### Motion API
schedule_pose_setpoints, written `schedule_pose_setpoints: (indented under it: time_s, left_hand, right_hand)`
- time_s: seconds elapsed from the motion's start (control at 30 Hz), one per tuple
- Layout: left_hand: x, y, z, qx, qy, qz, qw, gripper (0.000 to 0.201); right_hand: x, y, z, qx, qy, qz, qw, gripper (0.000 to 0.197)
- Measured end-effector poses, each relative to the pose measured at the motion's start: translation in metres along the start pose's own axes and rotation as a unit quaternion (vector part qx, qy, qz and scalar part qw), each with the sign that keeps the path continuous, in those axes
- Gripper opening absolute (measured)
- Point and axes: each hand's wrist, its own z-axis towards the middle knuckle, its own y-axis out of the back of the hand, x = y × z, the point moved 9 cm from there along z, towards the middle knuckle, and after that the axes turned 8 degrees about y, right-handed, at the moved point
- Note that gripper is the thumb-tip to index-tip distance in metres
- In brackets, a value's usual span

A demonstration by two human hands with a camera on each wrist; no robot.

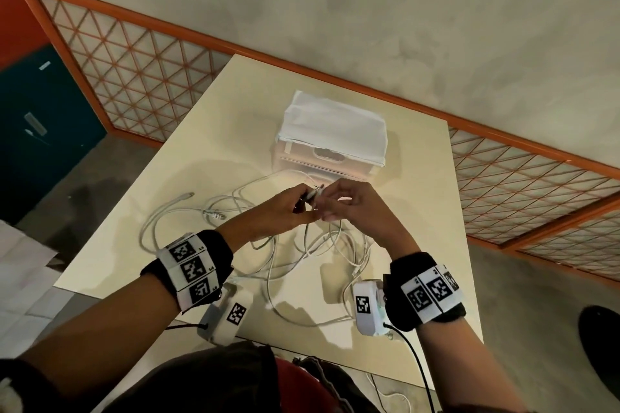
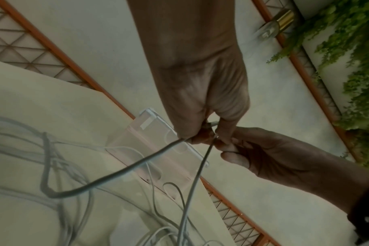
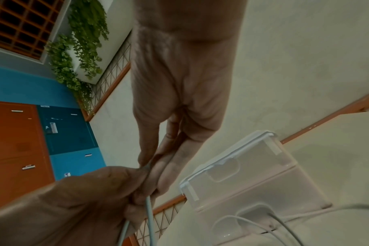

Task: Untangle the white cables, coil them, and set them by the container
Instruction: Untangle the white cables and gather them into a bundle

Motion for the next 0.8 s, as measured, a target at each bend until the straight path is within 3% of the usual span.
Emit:
schedule_pose_setpoints:
  time_s: [0.13,0.3,0.4,0.47,0.53,0.63,0.67,0.73,0.8]
  left_hand:
    - [0.0,-0.001,0.001,-0.016,-0.018,0.043,0.999,0.018]
    - [-0.016,0.004,-0.003,-0.033,-0.059,-0.011,0.998,0.017]
    - [-0.044,0.008,-0.014,-0.04,-0.105,-0.036,0.993,0.02]
    - [-0.066,0.001,-0.023,0.003,-0.131,-0.075,0.989,0.025]
    - [-0.082,-0.01,-0.029,0.045,-0.136,-0.111,0.983,0.027]
    - [-0.093,-0.011,-0.03,0.06,-0.116,-0.183,0.974,0.03]
    - [-0.096,-0.005,-0.03,0.05,-0.121,-0.188,0.973,0.031]
    - [-0.096,0.014,-0.03,0.02,-0.135,-0.189,0.972,0.031]
    - [-0.091,0.038,-0.034,-0.022,-0.13,-0.195,0.972,0.03]
  right_hand:
    - [-0.001,-0.001,-0.003,0.005,-0.001,-0.006,1.0,0.019]
    - [-0.006,0.007,-0.007,-0.053,-0.004,-0.014,0.999,0.035]
    - [-0.014,-0.016,-0.008,0.038,-0.025,-0.01,0.999,0.075]
    - [-0.013,-0.037,-0.006,0.117,-0.004,-0.056,0.992,0.091]
    - [-0.012,-0.052,-0.005,0.144,0.001,-0.061,0.988,0.074]
    - [-0.017,-0.067,-0.004,0.165,-0.008,-0.081,0.983,0.016]
    - [-0.018,-0.07,-0.005,0.181,0.0,-0.107,0.978,0.007]
    - [-0.035,-0.066,-0.006,0.188,0.007,-0.176,0.966,0.033]
    - [-0.052,-0.049,-0.004,0.164,0.038,-0.306,0.937,0.042]
